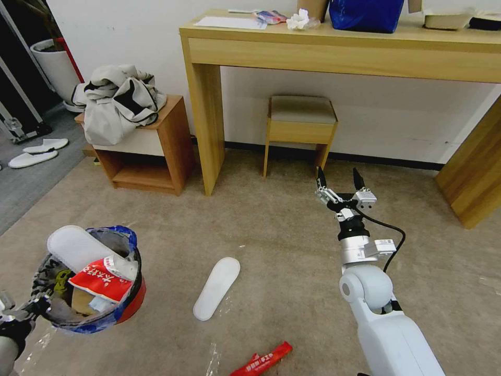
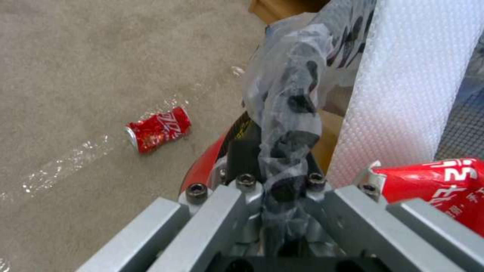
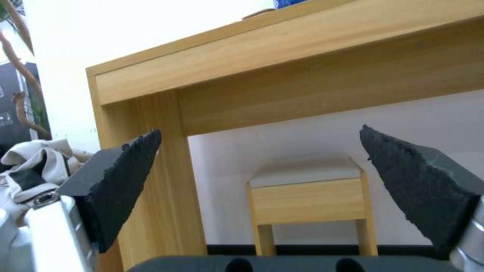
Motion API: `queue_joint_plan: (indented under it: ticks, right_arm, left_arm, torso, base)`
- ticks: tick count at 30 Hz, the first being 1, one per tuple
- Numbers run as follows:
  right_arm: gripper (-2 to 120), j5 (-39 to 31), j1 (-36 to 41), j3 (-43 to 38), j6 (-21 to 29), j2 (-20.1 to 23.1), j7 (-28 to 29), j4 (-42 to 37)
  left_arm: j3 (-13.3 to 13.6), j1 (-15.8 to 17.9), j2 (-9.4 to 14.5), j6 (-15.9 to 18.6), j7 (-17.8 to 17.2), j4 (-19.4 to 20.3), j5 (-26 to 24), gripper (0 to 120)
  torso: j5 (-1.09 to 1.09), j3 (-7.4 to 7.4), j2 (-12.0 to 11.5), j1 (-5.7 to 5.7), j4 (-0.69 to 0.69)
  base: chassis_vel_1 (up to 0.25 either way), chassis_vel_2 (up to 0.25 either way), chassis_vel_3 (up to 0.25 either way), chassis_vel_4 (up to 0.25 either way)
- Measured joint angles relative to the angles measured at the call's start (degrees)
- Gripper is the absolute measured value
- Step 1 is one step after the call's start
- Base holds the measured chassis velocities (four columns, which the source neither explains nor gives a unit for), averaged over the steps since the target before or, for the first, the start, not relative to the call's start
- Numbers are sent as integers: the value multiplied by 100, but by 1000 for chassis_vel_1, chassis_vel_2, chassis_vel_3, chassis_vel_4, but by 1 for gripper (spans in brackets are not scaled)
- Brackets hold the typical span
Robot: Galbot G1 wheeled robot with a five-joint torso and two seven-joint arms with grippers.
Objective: Pick up the trash bin and place the garbage on the floor into it.
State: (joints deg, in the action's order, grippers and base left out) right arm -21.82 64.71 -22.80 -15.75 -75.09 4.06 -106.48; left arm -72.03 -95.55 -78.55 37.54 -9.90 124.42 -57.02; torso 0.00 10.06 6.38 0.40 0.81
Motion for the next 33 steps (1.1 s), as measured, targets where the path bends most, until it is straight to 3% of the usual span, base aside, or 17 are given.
queue_joint_plan:
  ticks: [33]
  right_arm:
    - [100, -26, -26, 26, 34, -21, -2, 6]
  left_arm:
    - [-16, 12, 44, -1, -12, -26, -23, 0]
  torso:
    - [0, 0, 0, 0, 0]
  base:
    - [0, 0, 0, 0]
